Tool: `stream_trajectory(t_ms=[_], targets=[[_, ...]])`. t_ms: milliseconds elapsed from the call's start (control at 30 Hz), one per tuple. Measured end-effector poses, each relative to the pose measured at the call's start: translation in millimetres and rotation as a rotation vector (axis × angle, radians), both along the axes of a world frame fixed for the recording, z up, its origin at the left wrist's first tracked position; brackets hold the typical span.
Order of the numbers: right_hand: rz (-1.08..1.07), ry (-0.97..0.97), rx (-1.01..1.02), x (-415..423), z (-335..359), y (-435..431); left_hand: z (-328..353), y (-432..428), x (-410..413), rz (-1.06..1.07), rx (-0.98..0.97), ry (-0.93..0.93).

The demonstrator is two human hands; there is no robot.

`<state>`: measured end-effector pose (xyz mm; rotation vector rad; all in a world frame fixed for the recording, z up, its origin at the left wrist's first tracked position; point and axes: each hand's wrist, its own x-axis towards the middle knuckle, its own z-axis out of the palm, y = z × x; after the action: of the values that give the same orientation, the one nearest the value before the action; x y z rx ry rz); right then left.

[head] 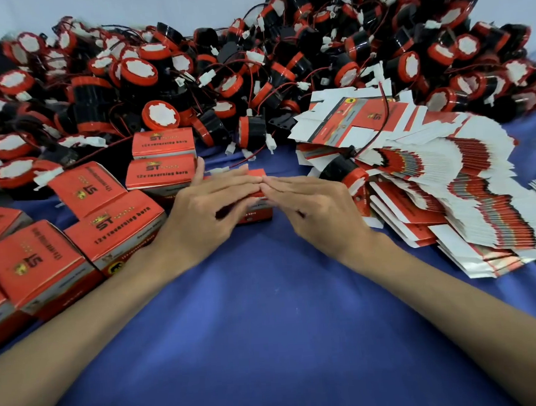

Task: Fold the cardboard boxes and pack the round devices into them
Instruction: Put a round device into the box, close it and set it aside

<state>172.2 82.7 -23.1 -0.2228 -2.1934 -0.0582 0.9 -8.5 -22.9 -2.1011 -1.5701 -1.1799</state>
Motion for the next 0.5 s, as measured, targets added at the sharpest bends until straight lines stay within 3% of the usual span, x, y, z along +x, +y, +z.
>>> stream_trajectory(t_ms=[100, 300, 500], targets=[[-0.090, 0.013, 0.150, -2.1, -3.4, -5.2, -1.5, 0.4, -3.0, -0.010, 0.010, 0.098], [-0.027, 0.139, -0.041, -2.4, -4.9, -2.9, -2.1, 2.0, -7.4, -0.014, 0.056, 0.171], [0.069, 0.084, 0.061, -4.3, -4.0, -1.6, -3.4, 3.4, -3.9, -0.002, 0.096, 0.220]])
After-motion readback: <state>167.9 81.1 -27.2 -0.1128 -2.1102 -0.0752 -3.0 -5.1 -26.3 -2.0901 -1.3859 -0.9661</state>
